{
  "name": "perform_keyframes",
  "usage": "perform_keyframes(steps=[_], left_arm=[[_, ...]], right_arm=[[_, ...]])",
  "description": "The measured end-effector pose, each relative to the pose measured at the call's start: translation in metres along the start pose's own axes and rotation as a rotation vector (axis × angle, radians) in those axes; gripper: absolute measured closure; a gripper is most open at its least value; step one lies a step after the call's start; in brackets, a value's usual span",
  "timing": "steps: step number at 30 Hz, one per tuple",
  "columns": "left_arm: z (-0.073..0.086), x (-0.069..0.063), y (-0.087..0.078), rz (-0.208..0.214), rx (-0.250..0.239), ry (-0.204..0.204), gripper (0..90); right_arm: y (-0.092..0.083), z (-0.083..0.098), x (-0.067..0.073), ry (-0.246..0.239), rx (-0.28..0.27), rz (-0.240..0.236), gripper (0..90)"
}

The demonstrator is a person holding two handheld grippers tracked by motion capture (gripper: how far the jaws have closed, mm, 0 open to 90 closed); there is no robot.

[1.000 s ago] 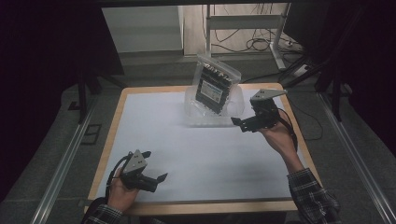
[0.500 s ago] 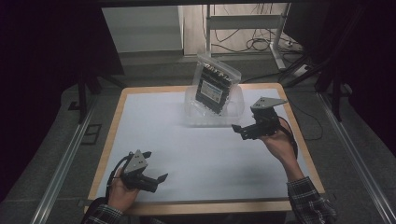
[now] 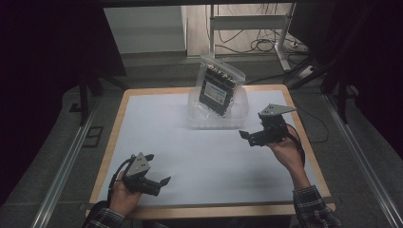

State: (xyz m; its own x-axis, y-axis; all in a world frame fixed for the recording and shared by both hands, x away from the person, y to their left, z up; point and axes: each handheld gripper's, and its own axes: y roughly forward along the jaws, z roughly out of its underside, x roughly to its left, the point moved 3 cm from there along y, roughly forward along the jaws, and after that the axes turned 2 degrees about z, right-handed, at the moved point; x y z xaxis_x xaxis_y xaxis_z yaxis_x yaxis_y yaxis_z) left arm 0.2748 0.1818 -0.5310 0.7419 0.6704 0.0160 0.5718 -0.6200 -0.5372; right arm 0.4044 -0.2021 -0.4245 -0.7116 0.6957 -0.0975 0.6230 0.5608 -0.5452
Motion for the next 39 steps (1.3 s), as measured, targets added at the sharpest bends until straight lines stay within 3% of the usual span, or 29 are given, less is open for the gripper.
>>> perform_keyframes(steps=[19,39], left_arm=[[0.0,0.0,0.0,-0.008,0.012,0.003,0.0],[0.001,0.0,0.001,-0.021,0.023,0.006,0.0]], right_arm=[[-0.016,0.013,0.004,0.006,0.001,0.01,0.0],[-0.02,0.03,0.011,0.009,0.023,0.002,0.0]])
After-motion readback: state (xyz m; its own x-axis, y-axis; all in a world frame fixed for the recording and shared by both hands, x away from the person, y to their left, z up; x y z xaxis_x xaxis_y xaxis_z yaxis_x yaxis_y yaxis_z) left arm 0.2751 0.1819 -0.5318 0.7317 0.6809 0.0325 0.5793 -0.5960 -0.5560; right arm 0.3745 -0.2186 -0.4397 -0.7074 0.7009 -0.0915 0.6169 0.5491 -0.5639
